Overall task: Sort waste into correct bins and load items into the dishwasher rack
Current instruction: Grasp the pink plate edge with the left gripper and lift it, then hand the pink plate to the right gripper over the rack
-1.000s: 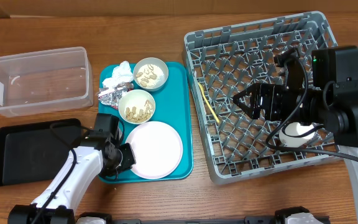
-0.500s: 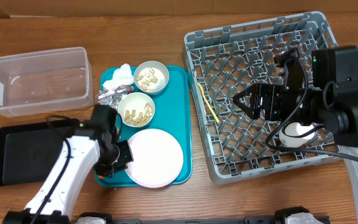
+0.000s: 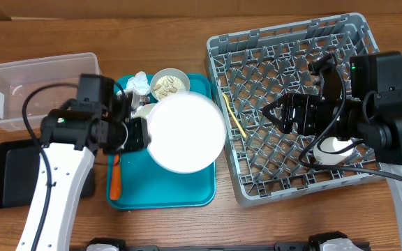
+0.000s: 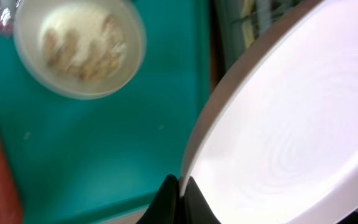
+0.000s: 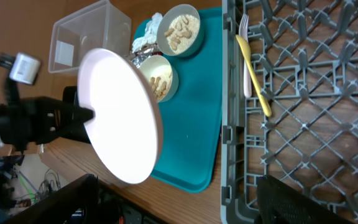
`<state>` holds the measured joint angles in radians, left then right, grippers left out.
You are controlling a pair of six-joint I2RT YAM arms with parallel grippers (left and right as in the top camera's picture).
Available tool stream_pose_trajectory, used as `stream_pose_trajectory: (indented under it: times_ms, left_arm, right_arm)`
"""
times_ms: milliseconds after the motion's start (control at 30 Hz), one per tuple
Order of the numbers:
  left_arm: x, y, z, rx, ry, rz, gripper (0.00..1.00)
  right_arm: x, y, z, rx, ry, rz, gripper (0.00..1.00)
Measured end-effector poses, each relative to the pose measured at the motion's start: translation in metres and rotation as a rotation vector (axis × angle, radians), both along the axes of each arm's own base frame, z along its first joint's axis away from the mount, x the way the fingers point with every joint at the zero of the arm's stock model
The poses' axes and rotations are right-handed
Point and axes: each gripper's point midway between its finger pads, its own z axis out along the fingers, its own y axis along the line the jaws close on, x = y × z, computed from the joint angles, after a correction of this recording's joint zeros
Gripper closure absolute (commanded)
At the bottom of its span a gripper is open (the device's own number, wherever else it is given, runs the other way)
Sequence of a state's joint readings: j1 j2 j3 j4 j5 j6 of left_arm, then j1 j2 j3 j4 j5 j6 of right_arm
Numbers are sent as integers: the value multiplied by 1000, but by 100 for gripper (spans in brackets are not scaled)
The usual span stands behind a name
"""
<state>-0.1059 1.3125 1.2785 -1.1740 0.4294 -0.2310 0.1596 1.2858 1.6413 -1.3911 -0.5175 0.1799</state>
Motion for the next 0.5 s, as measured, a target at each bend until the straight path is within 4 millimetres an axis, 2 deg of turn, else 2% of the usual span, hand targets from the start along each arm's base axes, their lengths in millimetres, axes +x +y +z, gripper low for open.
stream_pose_trajectory:
  times_ms: [67, 300, 500]
  left_arm:
    - [7, -12, 15, -61, -75, -52, 96]
    - [11, -29, 31, -159, -140, -132, 96]
    - [13, -35, 35, -180, -163, -155, 96]
  right_arm:
    - [2, 0, 1, -2, -15, 6, 15]
    - [2, 8, 5, 8, -57, 76, 16]
    - [-2, 39, 0, 11, -74, 220, 22]
